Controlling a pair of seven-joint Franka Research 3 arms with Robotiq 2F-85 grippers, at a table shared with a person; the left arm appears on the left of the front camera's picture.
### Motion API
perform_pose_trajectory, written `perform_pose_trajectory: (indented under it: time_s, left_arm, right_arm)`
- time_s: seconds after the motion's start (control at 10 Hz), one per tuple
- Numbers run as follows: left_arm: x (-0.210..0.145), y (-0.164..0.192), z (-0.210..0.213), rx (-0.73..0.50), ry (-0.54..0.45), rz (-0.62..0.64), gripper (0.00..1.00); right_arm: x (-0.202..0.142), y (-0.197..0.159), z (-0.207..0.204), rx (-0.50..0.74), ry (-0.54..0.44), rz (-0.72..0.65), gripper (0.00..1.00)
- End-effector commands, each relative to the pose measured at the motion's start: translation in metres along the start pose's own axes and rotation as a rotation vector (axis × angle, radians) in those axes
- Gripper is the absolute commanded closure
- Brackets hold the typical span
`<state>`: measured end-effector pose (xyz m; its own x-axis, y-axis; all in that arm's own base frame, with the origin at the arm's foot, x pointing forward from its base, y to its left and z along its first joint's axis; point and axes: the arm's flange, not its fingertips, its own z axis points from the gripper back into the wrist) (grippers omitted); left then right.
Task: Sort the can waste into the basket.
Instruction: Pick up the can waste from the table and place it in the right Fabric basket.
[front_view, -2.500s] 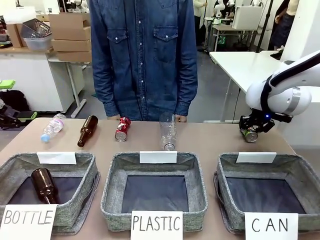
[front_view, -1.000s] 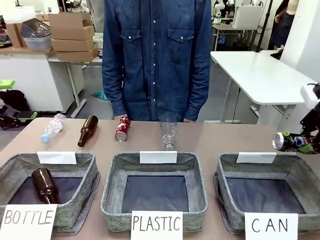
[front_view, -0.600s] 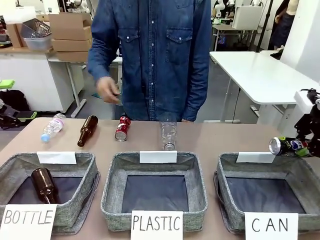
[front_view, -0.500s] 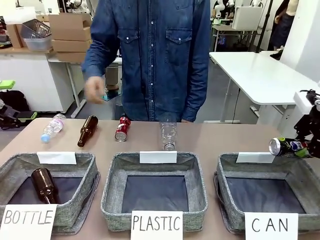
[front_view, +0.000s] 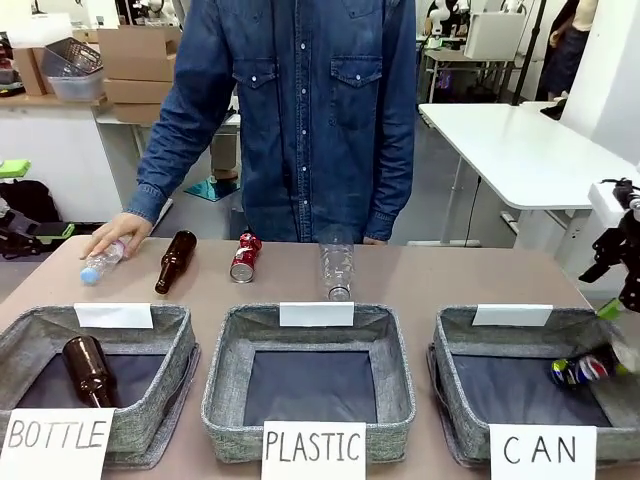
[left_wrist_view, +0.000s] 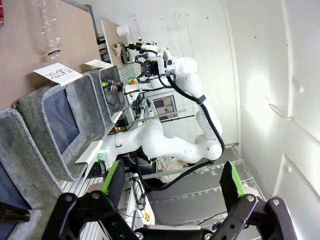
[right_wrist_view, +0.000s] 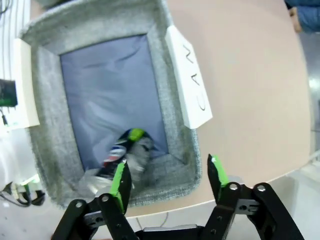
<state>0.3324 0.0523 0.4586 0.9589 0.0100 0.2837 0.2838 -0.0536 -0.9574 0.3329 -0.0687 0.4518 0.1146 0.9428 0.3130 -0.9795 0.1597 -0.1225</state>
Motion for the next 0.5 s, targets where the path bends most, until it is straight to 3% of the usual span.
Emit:
perform_pose_trajectory:
  time_s: [0.0, 0.4]
  left_arm:
    - [-0.0007, -0.0016, -0.0025, -0.022, -0.009, -0.023, 0.0]
    - [-0.0007, -0.0016, -0.0025, -0.022, -0.009, -0.023, 0.0]
  right_arm:
    - [-0.0038, 0.0332, -0.0272, -0.022, -0.01, -0.001, 0.0]
    - [-0.0001, 0.0277, -0.0246, 0.0, -0.059, -0.069, 0.0]
